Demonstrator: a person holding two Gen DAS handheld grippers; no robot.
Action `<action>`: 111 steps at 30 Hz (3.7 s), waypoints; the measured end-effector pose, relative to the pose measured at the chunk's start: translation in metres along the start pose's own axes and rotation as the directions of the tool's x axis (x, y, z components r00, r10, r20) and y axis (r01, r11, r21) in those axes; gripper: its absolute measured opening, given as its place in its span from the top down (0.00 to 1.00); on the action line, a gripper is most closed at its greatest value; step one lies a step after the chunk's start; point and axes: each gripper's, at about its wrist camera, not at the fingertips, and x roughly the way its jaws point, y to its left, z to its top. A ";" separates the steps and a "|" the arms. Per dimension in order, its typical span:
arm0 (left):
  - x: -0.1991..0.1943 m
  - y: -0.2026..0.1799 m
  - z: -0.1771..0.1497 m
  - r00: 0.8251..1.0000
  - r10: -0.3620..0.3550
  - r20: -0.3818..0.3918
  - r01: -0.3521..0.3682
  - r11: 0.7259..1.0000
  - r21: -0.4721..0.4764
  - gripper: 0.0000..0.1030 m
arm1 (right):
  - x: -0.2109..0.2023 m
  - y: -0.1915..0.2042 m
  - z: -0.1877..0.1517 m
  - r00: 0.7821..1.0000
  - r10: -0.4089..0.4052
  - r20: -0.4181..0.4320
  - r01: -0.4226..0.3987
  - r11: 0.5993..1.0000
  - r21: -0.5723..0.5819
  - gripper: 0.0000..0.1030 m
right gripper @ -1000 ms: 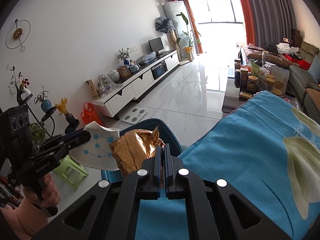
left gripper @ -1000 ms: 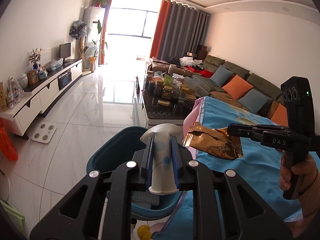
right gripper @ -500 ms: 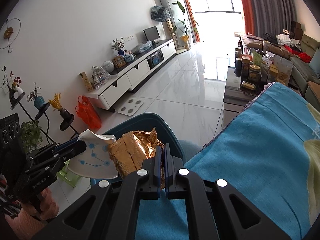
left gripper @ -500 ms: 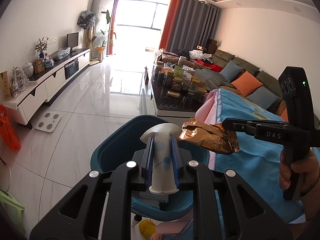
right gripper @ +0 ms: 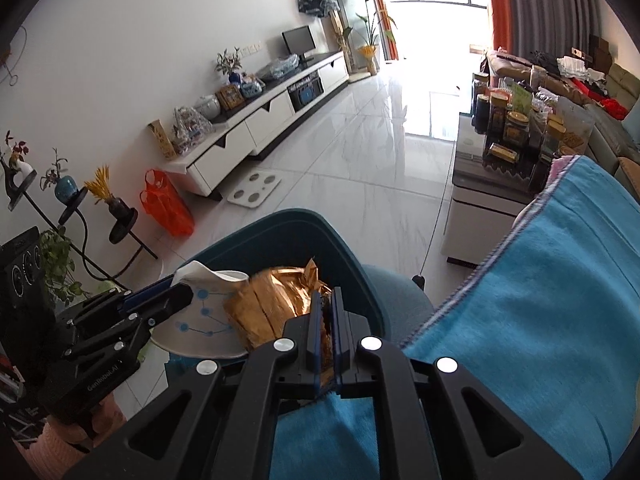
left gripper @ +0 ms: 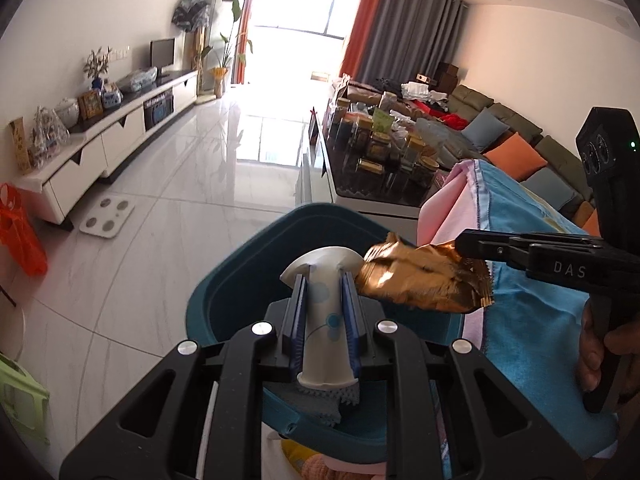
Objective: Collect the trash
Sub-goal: 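Open the left gripper over the bin while the right releases the wrapper into it, then move both open grippers back over the table trash, then grasp the white tissue with the left gripper while the right grasps another white paper cup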
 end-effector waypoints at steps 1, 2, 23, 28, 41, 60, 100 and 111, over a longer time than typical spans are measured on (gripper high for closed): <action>0.006 0.000 0.000 1.000 0.006 -0.008 -0.006 1.000 -0.007 0.82 | 0.002 0.001 0.001 1.000 -0.003 -0.005 0.003 1.000 0.004 0.92; 0.007 0.002 -0.001 1.000 0.010 -0.013 -0.010 1.000 -0.012 0.82 | 0.004 0.002 0.002 1.000 0.001 -0.010 -0.001 1.000 0.009 0.88; -0.020 -0.028 -0.011 0.997 -0.022 0.079 0.017 0.998 0.065 0.56 | -0.048 -0.005 -0.024 0.994 0.058 0.097 -0.060 0.998 0.014 0.78; -0.047 -0.063 -0.013 0.988 -0.104 0.117 0.086 0.985 0.150 0.51 | -0.091 -0.011 -0.043 0.985 0.046 0.168 -0.047 0.999 0.003 0.72; -0.067 -0.190 -0.039 0.927 -0.373 0.039 0.338 0.878 0.339 0.45 | -0.196 -0.072 -0.122 0.951 -0.101 0.291 0.062 0.988 0.142 0.63; -0.063 -0.376 -0.068 0.814 -0.562 -0.148 0.544 0.646 0.536 0.37 | -0.317 -0.206 -0.254 0.845 -0.442 0.300 0.248 0.821 0.514 0.57; 0.032 -0.491 -0.057 0.723 -0.566 -0.396 0.689 0.638 0.345 0.95 | -0.323 -0.302 -0.301 0.906 -0.297 0.301 0.073 0.811 0.581 0.75; 0.003 -0.452 -0.047 0.720 -0.610 -0.330 0.694 0.636 0.339 0.95 | -0.335 -0.277 -0.298 0.891 -0.290 0.349 0.066 0.843 0.533 0.95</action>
